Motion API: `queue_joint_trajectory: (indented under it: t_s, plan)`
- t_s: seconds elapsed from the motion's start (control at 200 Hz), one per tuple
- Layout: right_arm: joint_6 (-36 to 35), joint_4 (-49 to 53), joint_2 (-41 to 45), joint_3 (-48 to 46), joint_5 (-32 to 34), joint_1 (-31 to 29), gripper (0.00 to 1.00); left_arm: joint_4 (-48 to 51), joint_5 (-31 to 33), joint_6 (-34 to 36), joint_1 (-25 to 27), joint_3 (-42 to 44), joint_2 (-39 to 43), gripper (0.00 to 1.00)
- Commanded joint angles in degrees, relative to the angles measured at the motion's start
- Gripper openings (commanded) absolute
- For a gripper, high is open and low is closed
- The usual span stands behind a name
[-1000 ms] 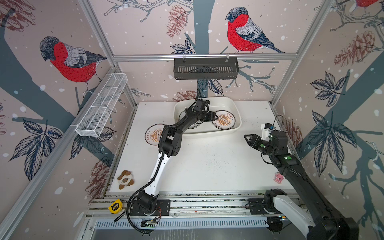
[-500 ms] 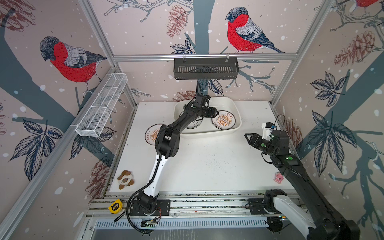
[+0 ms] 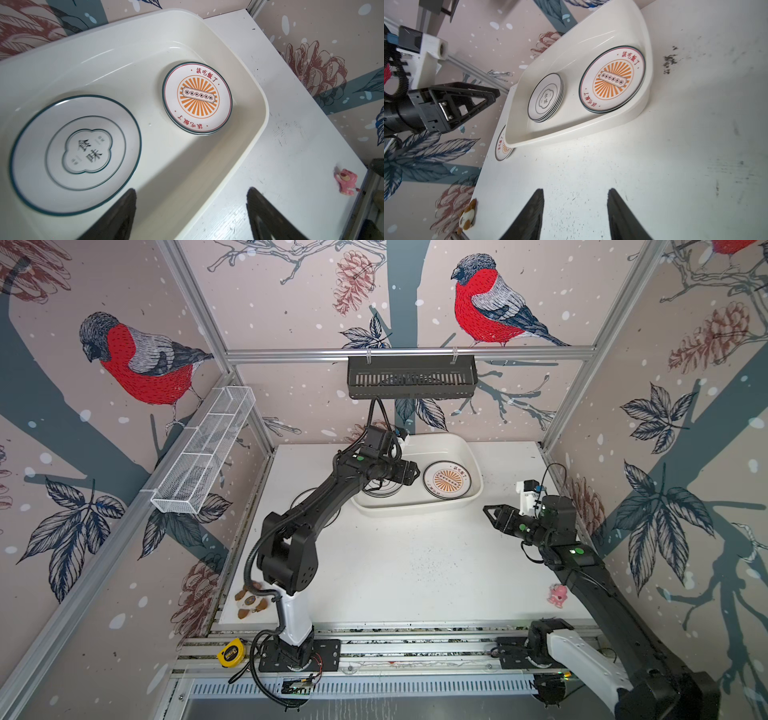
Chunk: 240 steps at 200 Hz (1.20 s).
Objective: Place the plates into the plastic bin on the countertop
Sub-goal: 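Open the left gripper and raise it out of the bin, then move the left gripper down to the sunburst plate on the table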
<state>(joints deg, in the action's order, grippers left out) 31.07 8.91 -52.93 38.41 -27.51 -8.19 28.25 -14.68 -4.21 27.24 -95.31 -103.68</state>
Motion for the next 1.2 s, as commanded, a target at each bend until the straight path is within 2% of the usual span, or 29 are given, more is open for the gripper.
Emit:
queue_joint_trajectory:
  t_s: [0.0,0.135,0.245,0.38,0.58,0.791,1.196]
  plan:
    - [-4.06,-2.53,-0.80,1.28,-3.38,-2.80,0.54,3.90,8.26,8.05,-2.03,5.28,6.07,0.85]
    - [-5.88,-4.76,-3.33,1.92,-3.42,-7.99,0.55,2.10,10.86,13.41,-8.80,16.07,13.33,0.87]
    - [-5.78,-6.70,-5.92,1.86,-2.85,-11.80,0.55,1.03,9.05,14.82,-16.26,20.88,15.73,0.86]
    - [-4.71,-8.94,-7.64,1.49,-2.38,-13.96,0.54,-0.30,7.79,17.66,-23.95,21.06,14.06,0.86]
    - [-2.84,-11.54,-7.03,-0.21,-0.92,-16.50,0.54,-2.03,5.67,21.18,-32.24,18.01,6.19,0.85]
    - [-1.53,-12.35,-5.22,-2.39,0.85,-17.72,0.54,0.69,3.21,23.57,-36.49,8.94,-5.54,0.84]
    - [-0.22,-13.49,-5.05,-4.18,1.75,-18.01,0.53,7.07,0.00,25.15,-38.84,-3.92,-19.91,0.81]
